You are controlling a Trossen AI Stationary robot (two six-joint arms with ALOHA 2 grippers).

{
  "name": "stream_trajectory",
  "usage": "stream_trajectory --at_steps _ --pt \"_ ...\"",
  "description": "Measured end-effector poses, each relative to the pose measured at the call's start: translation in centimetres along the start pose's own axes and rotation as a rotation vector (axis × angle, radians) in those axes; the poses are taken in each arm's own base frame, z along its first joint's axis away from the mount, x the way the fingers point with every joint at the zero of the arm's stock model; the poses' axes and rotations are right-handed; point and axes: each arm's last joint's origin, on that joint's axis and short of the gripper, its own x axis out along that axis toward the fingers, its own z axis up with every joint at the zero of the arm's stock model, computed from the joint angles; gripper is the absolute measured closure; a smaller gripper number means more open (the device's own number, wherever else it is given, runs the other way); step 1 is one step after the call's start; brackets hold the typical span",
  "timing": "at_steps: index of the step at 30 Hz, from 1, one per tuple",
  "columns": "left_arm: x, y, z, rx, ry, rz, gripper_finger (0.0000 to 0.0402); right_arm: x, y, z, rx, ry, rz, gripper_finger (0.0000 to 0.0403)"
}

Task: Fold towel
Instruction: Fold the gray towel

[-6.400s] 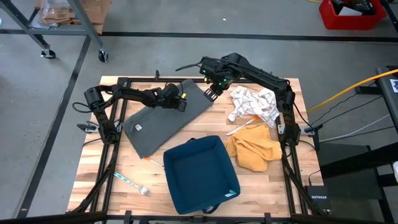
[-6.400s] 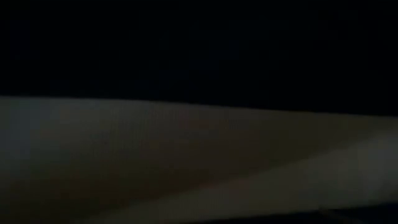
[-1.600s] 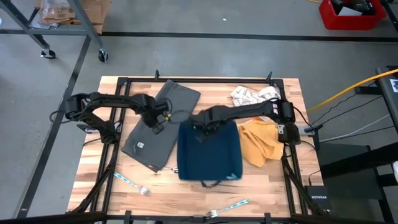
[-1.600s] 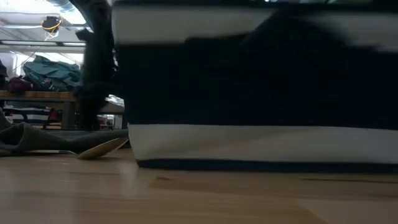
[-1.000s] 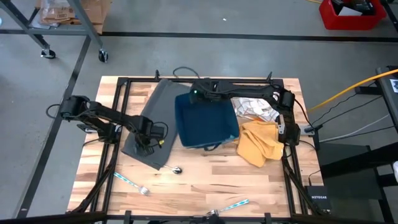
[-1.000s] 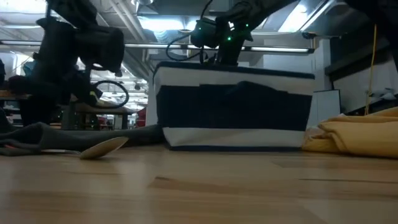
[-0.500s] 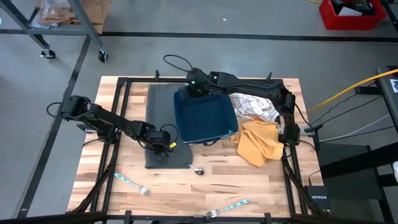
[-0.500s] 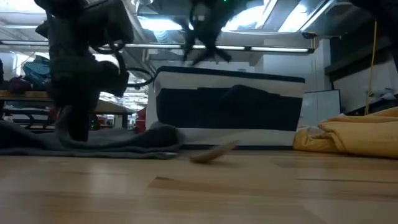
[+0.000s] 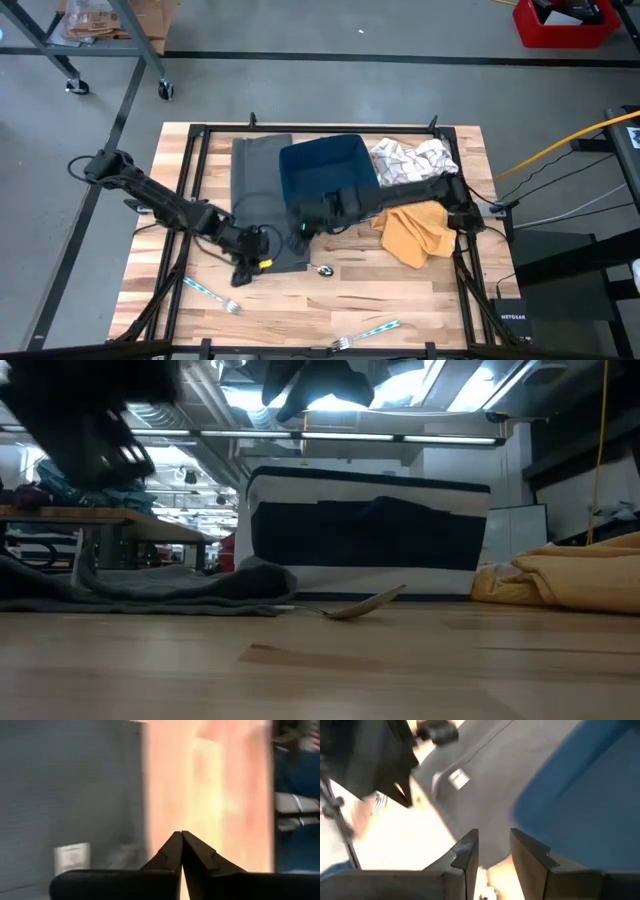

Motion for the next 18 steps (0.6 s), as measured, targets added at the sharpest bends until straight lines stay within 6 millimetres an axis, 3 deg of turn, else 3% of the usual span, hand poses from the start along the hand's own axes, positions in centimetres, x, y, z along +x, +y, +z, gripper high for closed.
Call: stream_trajectory --at_steps 6,10,18 --pt "0.0 -2.1 -1.5 0.06 0.038 -0.051 0.0401 3.1 3.5 -3.5 -0.082 0.049 0.031 0.0288" --pt "0.6 -2.4 -2.1 0.091 0.06 -0.016 0.0387 5.0 4.4 -4.7 -0.098 0.061 0.035 0.0288" --pt "1.3 -1.9 -2.5 0.148 0.074 0.091 0.0271 8.2 5.0 -5.5 -0.098 0.065 0.058 0.0285"
